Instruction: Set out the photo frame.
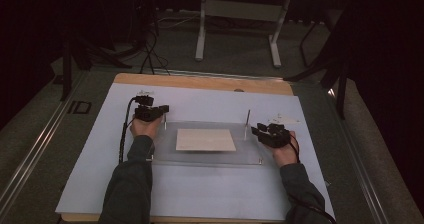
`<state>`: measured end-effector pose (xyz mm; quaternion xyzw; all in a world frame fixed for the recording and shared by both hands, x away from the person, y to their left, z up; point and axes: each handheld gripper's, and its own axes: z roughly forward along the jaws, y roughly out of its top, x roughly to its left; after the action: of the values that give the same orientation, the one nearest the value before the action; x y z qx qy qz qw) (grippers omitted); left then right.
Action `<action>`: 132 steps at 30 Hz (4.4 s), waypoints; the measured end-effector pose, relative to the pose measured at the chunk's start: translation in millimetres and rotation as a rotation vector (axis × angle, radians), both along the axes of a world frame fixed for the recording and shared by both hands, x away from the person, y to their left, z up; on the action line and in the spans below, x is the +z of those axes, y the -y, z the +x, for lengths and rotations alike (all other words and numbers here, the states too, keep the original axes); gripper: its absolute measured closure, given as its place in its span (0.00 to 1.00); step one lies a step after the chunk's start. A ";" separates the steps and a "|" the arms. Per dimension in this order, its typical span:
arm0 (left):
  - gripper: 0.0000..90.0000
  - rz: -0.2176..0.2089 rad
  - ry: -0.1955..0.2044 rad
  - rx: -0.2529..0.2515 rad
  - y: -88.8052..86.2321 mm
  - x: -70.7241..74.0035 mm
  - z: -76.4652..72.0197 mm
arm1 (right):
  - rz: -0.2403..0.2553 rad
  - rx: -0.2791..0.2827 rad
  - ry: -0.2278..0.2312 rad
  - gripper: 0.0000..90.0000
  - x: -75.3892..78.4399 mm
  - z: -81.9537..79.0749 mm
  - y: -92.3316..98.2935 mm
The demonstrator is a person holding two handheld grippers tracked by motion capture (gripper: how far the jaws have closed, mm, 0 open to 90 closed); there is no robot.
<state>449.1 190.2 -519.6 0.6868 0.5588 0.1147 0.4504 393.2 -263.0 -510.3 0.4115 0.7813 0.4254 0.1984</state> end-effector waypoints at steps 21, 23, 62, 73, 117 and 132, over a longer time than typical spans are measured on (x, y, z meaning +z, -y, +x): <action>0.95 -0.007 -0.016 0.005 0.2 0.2 1.8 | -0.029 -0.013 -0.026 0.72 -13.8 -3.5 15.7; 0.95 -0.008 -0.018 0.005 0.1 0.3 2.2 | -0.032 -0.005 -0.030 0.72 -15.3 -4.2 15.4; 0.94 -0.055 -0.074 -0.004 -3.6 0.0 11.0 | -0.029 0.230 0.116 0.48 -9.0 -17.9 -2.9; 0.93 -0.036 -0.060 -0.010 -2.9 -0.8 11.8 | -0.025 0.217 0.138 0.39 -7.7 -14.7 -5.0; 0.73 0.066 0.132 -0.070 -20.8 16.0 -21.8 | 0.004 0.265 0.117 0.48 -1.3 -9.9 -13.0; 0.70 0.129 0.178 -0.100 -32.3 8.1 -49.4 | 0.003 0.267 0.103 0.49 2.0 -7.4 -13.3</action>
<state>399.7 222.6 -511.5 0.7285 0.4732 0.1881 0.4583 385.8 -249.7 -508.3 0.2820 0.8171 0.4697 0.1792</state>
